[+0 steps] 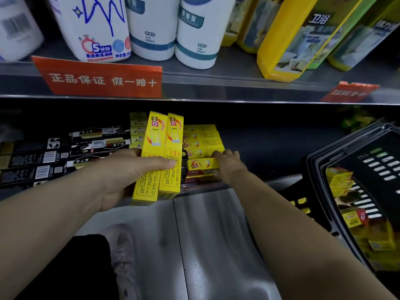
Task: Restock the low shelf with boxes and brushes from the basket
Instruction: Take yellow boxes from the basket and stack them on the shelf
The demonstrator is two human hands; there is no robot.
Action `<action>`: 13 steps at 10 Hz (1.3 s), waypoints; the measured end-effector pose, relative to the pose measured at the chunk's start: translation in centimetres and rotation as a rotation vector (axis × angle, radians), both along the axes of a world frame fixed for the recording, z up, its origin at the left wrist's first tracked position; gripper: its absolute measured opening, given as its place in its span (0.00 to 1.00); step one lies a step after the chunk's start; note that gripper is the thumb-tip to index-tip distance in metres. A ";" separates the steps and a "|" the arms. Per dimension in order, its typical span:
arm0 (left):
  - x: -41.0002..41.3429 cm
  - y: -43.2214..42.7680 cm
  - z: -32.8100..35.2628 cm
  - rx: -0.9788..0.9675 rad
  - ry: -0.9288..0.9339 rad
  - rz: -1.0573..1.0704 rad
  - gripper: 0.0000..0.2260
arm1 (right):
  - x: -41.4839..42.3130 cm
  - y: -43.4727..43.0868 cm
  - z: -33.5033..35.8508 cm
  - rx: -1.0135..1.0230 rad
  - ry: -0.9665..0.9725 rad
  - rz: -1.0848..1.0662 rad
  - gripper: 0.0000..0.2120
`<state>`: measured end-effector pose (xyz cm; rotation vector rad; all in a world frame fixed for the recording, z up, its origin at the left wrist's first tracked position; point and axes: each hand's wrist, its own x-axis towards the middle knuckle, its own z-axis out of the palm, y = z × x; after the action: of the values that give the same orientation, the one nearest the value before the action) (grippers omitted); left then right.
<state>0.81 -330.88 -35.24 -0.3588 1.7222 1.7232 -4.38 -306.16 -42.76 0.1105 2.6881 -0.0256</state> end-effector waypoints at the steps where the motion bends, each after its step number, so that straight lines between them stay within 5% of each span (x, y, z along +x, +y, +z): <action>1: 0.1 0.3 0.3 0.023 0.006 0.014 0.13 | -0.1 0.0 0.0 -0.002 -0.002 -0.002 0.27; 7: 0.0 0.8 1.4 0.114 -0.019 -0.037 0.10 | 0.6 -2.1 3.1 0.025 0.018 -0.026 0.34; 8: 0.3 1.2 1.7 0.123 -0.024 -0.018 0.11 | 1.7 -3.8 6.4 -0.278 0.046 -0.034 0.20; 9: 0.4 1.6 2.3 0.112 -0.039 -0.034 0.14 | 5.0 -7.0 9.3 -1.116 -0.048 -0.552 0.26; 11: 0.5 2.5 3.5 0.207 -0.022 -0.013 0.20 | 6.2 -6.4 10.2 -1.432 -0.124 -0.676 0.20; 12: 0.0 2.6 3.7 0.175 -0.027 0.058 0.17 | 4.8 -4.9 10.6 -1.396 -0.082 -0.671 0.10; 13: -0.6 2.5 3.1 0.082 -0.036 0.096 0.15 | 2.9 -3.3 10.8 -1.189 0.020 -0.672 0.10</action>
<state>0.18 -328.43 -32.09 -0.4391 1.6269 1.8385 -1.49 -309.49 -31.97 0.5934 2.0872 -1.7256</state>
